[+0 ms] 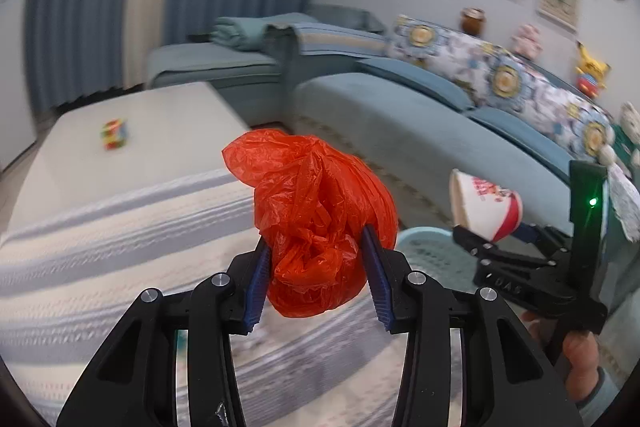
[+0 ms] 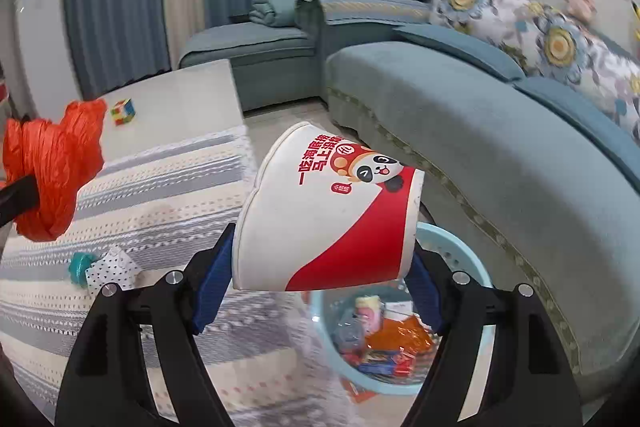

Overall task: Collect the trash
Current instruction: 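Carry the bag and cup to the blue basket and release both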

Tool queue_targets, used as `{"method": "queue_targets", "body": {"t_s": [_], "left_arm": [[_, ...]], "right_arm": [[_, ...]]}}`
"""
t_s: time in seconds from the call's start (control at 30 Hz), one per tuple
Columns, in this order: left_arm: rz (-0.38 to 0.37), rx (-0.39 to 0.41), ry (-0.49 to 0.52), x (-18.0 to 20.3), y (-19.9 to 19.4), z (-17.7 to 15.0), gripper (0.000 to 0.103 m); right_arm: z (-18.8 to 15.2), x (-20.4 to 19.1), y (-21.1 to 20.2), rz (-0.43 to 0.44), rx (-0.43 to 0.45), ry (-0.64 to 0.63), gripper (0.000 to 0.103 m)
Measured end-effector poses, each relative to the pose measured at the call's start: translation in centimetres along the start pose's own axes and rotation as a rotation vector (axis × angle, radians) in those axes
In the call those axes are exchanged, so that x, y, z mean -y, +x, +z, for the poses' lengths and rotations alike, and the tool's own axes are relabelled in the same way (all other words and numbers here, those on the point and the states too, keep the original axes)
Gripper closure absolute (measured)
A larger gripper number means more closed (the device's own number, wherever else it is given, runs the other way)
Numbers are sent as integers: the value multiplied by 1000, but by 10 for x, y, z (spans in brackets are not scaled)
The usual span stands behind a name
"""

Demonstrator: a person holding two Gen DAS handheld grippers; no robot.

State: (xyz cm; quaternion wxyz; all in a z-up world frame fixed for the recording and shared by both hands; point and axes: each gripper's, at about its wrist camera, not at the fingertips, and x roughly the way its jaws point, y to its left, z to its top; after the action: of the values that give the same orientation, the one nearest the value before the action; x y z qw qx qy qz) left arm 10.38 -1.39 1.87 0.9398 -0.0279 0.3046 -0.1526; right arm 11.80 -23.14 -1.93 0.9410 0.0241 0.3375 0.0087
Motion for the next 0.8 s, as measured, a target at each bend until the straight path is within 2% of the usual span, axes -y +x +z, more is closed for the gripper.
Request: {"method": "queue_targets", "body": {"t_s": [0.1,0.2,0.27,0.5,0.63,0.7,0.8], "left_arm": [[-49,-38,30,31,13,11,62],[-80,-69,55,58,31,14,62],[-97,-95,68,71,45,10,62],[-158,-240,111,110,104,-17,62],[-189,-307,103,120,128,-34,61],[-219,-372,105,124,140,-47,60],[-217,-394,129,127,146,-57,58]], "right_arm": [[-2,28,-1,-9,-22,44,30],[-6,56,4,-43,-45,75,30],[-13,73,10,-36,-82,110,30],[-40,107,36,-51,-178,188,30],[-58,122,50,-40,-221,243,30],[-66,124,54,-51,-233,252,30],[-80,131,61,-61,-257,276,30]]}}
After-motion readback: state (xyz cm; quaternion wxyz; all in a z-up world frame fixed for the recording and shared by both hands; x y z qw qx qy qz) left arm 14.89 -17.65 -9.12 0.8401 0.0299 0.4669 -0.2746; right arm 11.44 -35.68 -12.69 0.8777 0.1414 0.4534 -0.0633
